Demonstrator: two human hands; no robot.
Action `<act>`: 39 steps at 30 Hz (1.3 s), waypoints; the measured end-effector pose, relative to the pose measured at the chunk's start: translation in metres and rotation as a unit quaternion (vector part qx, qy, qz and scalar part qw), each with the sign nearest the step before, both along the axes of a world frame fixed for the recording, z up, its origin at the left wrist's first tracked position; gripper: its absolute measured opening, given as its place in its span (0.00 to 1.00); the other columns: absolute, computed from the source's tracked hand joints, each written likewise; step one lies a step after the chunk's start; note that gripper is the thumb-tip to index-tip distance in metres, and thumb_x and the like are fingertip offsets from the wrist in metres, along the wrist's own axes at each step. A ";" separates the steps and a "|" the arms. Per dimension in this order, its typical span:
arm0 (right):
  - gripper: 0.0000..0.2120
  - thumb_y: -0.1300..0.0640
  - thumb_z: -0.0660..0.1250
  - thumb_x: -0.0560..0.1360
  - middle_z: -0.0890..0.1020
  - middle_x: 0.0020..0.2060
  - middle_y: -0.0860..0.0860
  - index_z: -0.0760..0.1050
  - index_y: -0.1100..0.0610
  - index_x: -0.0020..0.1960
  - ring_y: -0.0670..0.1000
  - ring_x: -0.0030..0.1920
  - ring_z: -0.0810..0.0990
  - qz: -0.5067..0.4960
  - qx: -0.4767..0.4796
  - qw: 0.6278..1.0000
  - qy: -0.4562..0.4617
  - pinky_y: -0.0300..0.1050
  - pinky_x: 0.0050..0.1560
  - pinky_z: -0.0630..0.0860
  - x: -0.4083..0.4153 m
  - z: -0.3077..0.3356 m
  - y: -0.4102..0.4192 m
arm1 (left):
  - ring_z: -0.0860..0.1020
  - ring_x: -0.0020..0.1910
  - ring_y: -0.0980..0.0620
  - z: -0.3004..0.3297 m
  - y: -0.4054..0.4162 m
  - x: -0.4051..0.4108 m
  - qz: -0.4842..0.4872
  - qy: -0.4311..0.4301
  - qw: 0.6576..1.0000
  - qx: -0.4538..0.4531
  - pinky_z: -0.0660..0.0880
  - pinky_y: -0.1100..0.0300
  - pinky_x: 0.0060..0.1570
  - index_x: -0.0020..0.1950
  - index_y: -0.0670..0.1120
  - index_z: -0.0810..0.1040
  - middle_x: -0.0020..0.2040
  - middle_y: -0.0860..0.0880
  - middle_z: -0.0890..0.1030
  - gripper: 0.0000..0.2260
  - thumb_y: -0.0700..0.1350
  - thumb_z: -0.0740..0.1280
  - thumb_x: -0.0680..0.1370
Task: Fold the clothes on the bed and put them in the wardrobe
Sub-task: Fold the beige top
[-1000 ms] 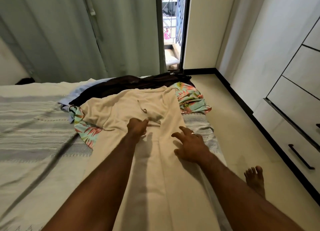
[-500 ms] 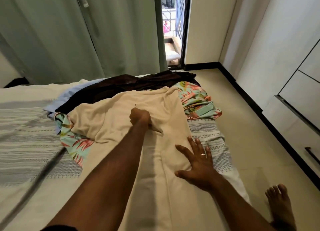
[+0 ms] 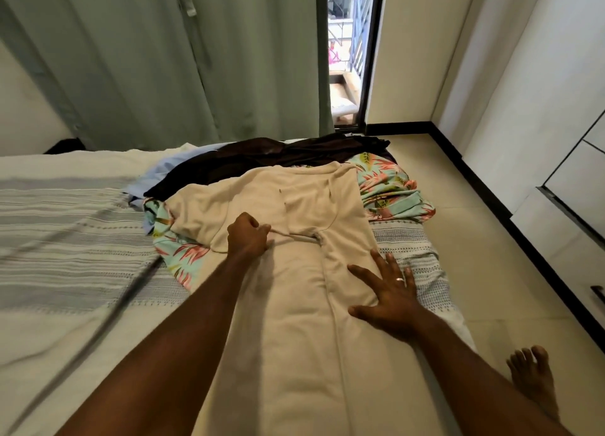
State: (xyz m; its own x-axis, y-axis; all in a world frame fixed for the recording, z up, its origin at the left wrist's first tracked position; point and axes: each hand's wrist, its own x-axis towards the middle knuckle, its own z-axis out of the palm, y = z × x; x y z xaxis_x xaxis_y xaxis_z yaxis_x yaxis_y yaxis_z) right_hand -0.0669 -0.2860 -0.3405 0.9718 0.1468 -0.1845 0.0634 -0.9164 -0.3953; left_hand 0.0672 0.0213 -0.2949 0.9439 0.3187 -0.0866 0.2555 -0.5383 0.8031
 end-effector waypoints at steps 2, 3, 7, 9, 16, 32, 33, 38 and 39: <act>0.45 0.18 0.55 0.59 0.35 0.80 0.42 0.47 0.24 0.75 0.51 0.79 0.29 -0.007 -0.024 1.000 0.013 0.60 0.75 0.30 0.001 0.006 0.003 | 0.83 0.35 0.41 0.001 0.027 -0.023 0.002 -0.016 1.000 0.025 0.82 0.44 0.39 0.41 0.48 0.72 0.39 0.41 0.81 0.12 0.50 0.74 0.75; 0.46 0.18 0.56 0.59 0.36 0.80 0.43 0.47 0.25 0.75 0.52 0.79 0.31 -0.011 -0.044 0.999 0.022 0.62 0.76 0.33 0.002 0.010 0.003 | 0.83 0.34 0.41 -0.002 0.042 -0.033 0.010 -0.021 0.999 0.032 0.82 0.44 0.40 0.40 0.47 0.73 0.36 0.42 0.81 0.13 0.49 0.75 0.74; 0.46 0.27 0.69 0.66 0.35 0.80 0.46 0.49 0.29 0.77 0.57 0.80 0.36 -0.022 -0.116 0.990 0.071 0.69 0.75 0.42 0.009 0.034 0.023 | 0.83 0.36 0.41 -0.012 0.105 -0.074 0.064 0.020 0.997 0.035 0.82 0.44 0.43 0.38 0.46 0.75 0.34 0.43 0.82 0.15 0.53 0.76 0.72; 0.48 0.33 0.73 0.66 0.35 0.80 0.46 0.48 0.30 0.77 0.59 0.80 0.37 -0.023 -0.139 0.987 0.079 0.74 0.73 0.43 0.012 0.048 0.036 | 0.84 0.39 0.40 -0.018 0.125 -0.093 0.077 0.055 0.995 0.021 0.83 0.44 0.44 0.36 0.46 0.79 0.34 0.43 0.83 0.15 0.55 0.76 0.70; 0.23 0.44 0.67 0.76 0.50 0.80 0.46 0.66 0.37 0.70 0.56 0.80 0.49 0.055 -0.079 0.993 -0.061 0.71 0.75 0.44 0.025 0.078 0.118 | 0.82 0.34 0.44 -0.018 0.138 -0.125 0.039 0.052 0.996 -0.064 0.79 0.53 0.40 0.34 0.44 0.80 0.29 0.48 0.81 0.16 0.55 0.79 0.67; 0.17 0.54 0.66 0.80 0.60 0.78 0.55 0.77 0.43 0.67 0.62 0.76 0.60 0.212 -0.077 0.972 -0.062 0.64 0.71 0.67 0.127 0.101 0.334 | 0.78 0.32 0.49 -0.042 0.153 -0.141 -0.031 -0.012 0.948 -0.318 0.77 0.54 0.37 0.34 0.38 0.80 0.31 0.43 0.79 0.09 0.36 0.78 0.71; 0.17 0.53 0.66 0.80 0.57 0.79 0.55 0.76 0.42 0.68 0.63 0.77 0.57 0.212 -0.094 0.971 -0.060 0.66 0.72 0.64 0.133 0.099 0.343 | 0.78 0.33 0.48 -0.043 0.152 -0.140 -0.025 -0.012 0.940 -0.340 0.79 0.51 0.39 0.33 0.37 0.80 0.31 0.41 0.78 0.10 0.35 0.78 0.71; 0.20 0.48 0.61 0.81 0.64 0.74 0.54 0.71 0.47 0.72 0.62 0.75 0.59 0.181 -0.135 0.972 -0.065 0.69 0.71 0.58 0.148 0.082 0.376 | 0.81 0.32 0.46 -0.042 0.146 -0.143 -0.012 -0.003 0.916 -0.400 0.79 0.55 0.39 0.31 0.38 0.80 0.30 0.41 0.79 0.11 0.28 0.73 0.72; 0.21 0.48 0.60 0.81 0.67 0.72 0.54 0.70 0.49 0.73 0.61 0.74 0.62 0.166 -0.129 0.975 -0.074 0.69 0.70 0.60 0.150 0.080 0.377 | 0.81 0.33 0.46 -0.040 0.147 -0.144 -0.015 -0.002 0.914 -0.404 0.80 0.54 0.40 0.31 0.39 0.80 0.31 0.41 0.80 0.11 0.28 0.74 0.71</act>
State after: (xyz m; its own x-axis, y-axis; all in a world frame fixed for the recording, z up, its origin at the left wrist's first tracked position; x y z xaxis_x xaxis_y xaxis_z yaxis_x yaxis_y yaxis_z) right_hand 0.0828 0.0915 -0.2605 0.8972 0.4256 -0.1182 0.4129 -0.9031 -0.1177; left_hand -0.0773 0.1683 -0.3352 0.9522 0.1251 -0.2788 0.2463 0.2253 0.9426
